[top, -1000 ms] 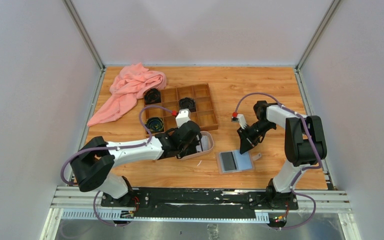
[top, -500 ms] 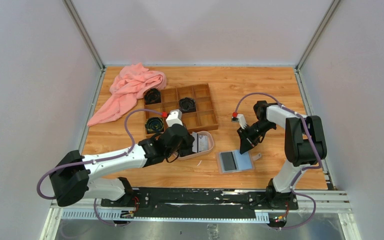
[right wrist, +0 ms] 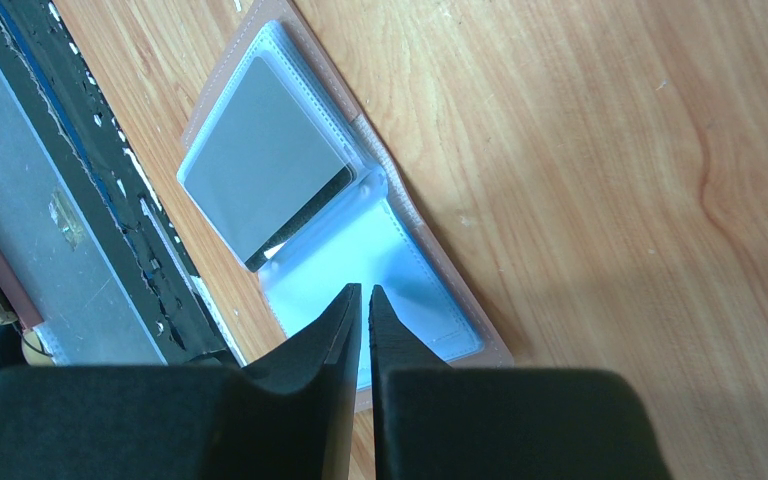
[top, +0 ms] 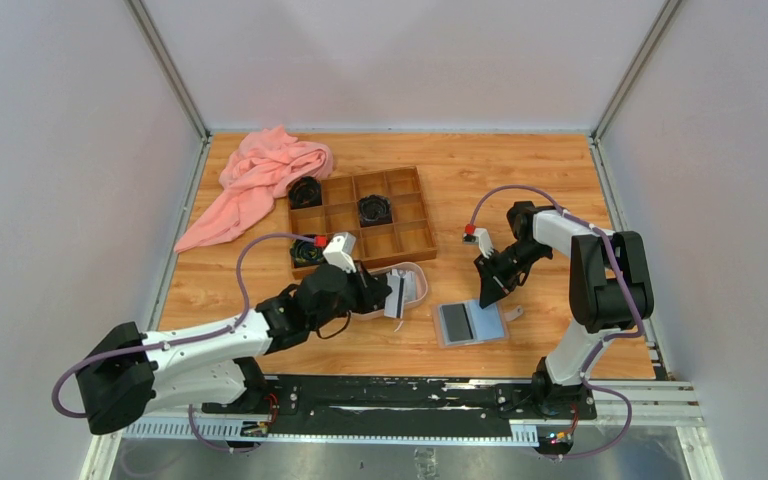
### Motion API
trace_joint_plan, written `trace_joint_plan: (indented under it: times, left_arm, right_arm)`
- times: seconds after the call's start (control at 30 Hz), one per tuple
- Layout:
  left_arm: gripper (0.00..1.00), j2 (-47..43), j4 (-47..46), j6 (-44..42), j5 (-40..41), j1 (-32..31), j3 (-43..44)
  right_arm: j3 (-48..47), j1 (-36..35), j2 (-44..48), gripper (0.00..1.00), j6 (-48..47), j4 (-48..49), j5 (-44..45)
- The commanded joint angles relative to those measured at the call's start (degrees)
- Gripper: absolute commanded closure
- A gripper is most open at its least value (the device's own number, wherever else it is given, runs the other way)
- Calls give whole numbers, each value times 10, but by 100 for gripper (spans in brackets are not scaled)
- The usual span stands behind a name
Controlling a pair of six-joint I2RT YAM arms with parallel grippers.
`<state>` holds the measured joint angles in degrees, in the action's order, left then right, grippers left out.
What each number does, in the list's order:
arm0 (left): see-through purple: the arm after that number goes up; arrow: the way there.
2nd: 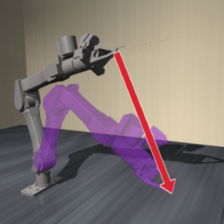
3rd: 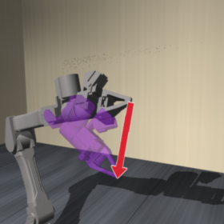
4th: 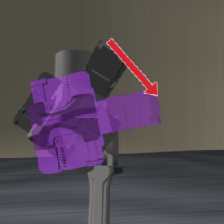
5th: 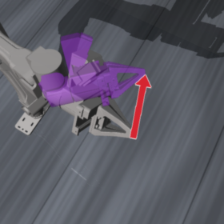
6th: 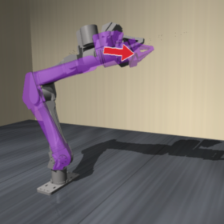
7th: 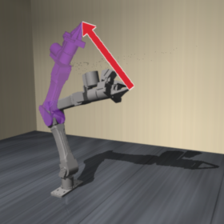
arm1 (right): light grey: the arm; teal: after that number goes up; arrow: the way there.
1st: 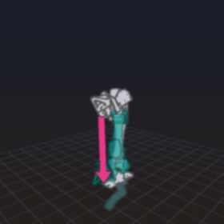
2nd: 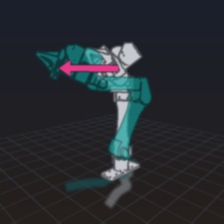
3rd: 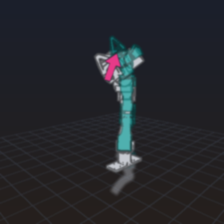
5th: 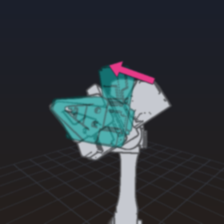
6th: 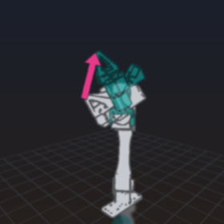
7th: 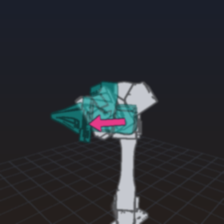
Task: Put the credit cards into the card holder
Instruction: Pick up the credit card from the storage box.
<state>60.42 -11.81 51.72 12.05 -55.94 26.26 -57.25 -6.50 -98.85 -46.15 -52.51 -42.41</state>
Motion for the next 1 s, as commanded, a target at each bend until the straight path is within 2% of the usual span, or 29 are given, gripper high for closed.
trace_joint_plan:
  times: [0.0, 0.1, 0.33, 0.7, 0.97]
  left_arm:
    - [100, -14, -120, 3, -65, 3, -45]
    - [100, -12, -179, 11, -77, -4, -68]
    - [100, 11, -217, 13, -74, -30, -74]
    - [100, 120, -331, 46, -82, -64, -72]
    - [100, 165, -343, 74, 34, -106, -55]
  right_arm:
    - [5, -9, 1, 89, -10, -16, -6]
    - [5, -9, 1, 89, -11, -17, -6]
    - [6, -9, 0, 89, -11, -17, -6]
    - [6, -9, 1, 89, -12, -17, -7]
    - [6, -9, 1, 89, -12, -18, -10]
